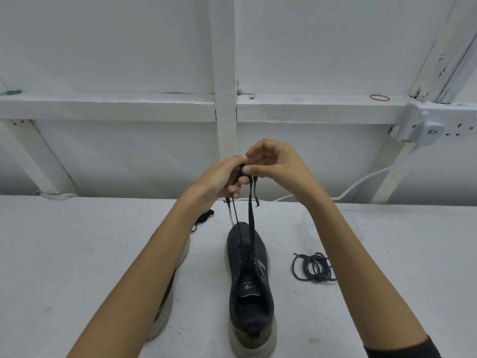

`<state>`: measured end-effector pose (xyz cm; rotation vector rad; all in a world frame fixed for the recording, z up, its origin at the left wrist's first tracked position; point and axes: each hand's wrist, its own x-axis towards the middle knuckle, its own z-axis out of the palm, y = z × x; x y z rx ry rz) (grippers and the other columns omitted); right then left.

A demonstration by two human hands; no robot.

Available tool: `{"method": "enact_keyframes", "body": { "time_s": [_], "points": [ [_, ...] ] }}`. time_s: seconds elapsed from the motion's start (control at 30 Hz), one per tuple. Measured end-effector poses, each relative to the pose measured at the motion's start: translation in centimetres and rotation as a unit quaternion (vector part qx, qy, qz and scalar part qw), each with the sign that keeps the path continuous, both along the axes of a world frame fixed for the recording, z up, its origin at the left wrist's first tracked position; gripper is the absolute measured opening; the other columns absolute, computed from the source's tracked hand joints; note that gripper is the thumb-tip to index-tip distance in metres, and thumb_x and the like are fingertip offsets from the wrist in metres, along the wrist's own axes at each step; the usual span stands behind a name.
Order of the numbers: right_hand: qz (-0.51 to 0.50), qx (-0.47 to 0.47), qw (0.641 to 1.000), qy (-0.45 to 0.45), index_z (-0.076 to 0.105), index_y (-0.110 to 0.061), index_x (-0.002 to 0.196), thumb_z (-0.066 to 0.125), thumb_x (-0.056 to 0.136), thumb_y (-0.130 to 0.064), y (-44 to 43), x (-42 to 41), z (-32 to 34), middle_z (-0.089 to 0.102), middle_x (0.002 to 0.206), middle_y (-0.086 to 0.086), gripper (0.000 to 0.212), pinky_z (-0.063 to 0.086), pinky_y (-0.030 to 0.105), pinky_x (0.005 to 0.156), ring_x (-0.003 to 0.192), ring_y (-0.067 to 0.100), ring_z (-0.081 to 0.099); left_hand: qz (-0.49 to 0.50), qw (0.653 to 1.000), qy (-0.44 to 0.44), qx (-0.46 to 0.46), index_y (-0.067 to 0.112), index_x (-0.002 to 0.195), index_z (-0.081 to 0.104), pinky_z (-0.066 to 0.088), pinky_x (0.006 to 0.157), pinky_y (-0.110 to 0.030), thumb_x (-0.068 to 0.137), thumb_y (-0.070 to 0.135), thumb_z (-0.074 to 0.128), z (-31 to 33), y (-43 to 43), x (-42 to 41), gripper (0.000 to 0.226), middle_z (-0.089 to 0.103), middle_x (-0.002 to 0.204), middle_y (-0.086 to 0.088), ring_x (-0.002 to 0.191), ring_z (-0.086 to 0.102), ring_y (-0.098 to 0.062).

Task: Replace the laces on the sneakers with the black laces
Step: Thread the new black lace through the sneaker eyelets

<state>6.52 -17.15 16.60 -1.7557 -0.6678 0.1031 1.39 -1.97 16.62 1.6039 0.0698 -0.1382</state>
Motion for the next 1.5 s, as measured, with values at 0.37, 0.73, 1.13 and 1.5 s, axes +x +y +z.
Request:
{"method": "enact_keyframes", "body": {
  "time_s": [0.37,0.73,1.13,1.5],
  "points": [
    [-0.146,-0.097,0.967,-0.182,0.070,-0.006,0.085,0.075,0.080,-0.012,1.4,-0.8,-1.8,0.068,0.085,0.006,0.009,0.052,0.036,0.073,0.079,0.021,0.065,-0.010,1.000,0.000,-0.012,0.013,0.091,0.051,0.031,0.045,-0.021,0.103,0.032,0.039,-0.8,-0.5,-0.1,0.025,0.043,0.061,0.004,0.044,0.028,-0.009],
    [-0.215,-0.037,0.966,-0.136,0.065,-0.014,0.078,0.075,0.079,-0.011,0.9,-1.3,-3.2,0.064,0.067,-0.009,0.010,0.049,0.027,0.065,0.065,0.008,0.062,0.030,0.998,-0.029,0.041,0.010,0.094,0.064,0.045,0.056,-0.026,0.100,0.030,0.049,-1.6,-0.4,-0.6,0.025,0.056,0.067,0.001,0.050,0.047,-0.011],
    [-0.073,-0.176,0.982,-0.022,0.075,-0.008,0.087,0.072,0.086,-0.011,-0.6,-1.6,-3.5,0.062,0.058,-0.004,0.004,0.044,0.020,0.055,0.047,0.009,0.052,0.081,0.937,-0.211,0.266,0.019,0.085,0.060,0.054,0.069,-0.035,0.088,0.004,0.060,-3.5,0.3,-1.1,0.015,0.067,0.084,-0.003,0.068,0.065,-0.020],
    [0.055,0.081,0.972,0.213,0.069,-0.010,0.082,0.062,0.093,-0.012,-2.2,-1.5,-3.1,0.048,0.066,0.000,0.014,0.028,0.021,0.053,0.050,0.011,0.034,0.069,0.953,-0.223,0.196,0.026,0.089,0.071,0.051,0.083,-0.026,0.093,0.019,0.058,-5.0,0.3,-1.8,0.016,0.064,0.105,0.005,0.090,0.062,-0.010]
  ]
}}
